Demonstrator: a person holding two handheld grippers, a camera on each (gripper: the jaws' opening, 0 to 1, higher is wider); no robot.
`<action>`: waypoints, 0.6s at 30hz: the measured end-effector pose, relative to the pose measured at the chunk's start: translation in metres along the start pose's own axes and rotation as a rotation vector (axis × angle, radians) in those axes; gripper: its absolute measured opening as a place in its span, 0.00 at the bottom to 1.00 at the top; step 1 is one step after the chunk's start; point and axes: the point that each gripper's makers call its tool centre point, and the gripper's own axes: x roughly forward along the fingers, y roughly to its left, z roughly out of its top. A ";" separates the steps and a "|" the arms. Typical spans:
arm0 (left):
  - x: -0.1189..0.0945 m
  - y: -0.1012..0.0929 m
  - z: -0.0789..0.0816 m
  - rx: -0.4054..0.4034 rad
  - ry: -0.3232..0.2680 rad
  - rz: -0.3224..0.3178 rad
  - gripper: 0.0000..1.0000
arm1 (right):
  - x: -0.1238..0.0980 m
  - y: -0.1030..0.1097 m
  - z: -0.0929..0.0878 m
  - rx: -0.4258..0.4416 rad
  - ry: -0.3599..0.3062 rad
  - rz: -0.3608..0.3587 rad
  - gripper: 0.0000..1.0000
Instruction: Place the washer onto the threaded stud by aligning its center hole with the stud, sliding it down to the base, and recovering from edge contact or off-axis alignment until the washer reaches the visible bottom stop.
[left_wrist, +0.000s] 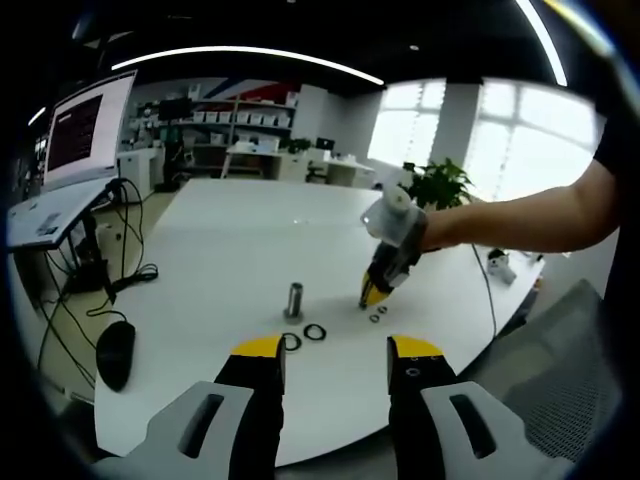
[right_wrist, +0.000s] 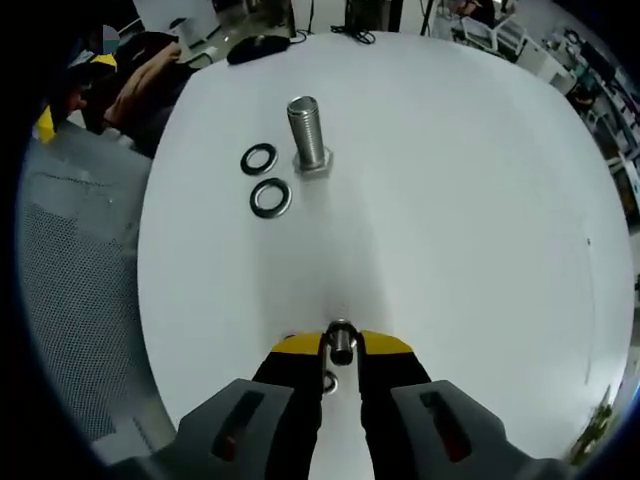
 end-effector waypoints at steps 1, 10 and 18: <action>0.000 0.000 0.000 0.000 0.000 0.000 0.38 | 0.000 0.001 0.000 -0.005 0.002 0.006 0.14; 0.000 0.000 0.000 0.000 0.000 -0.001 0.38 | -0.002 0.001 -0.001 0.019 -0.013 0.001 0.19; 0.000 0.000 0.000 0.001 -0.001 0.001 0.38 | -0.003 0.001 -0.012 0.035 -0.006 0.005 0.19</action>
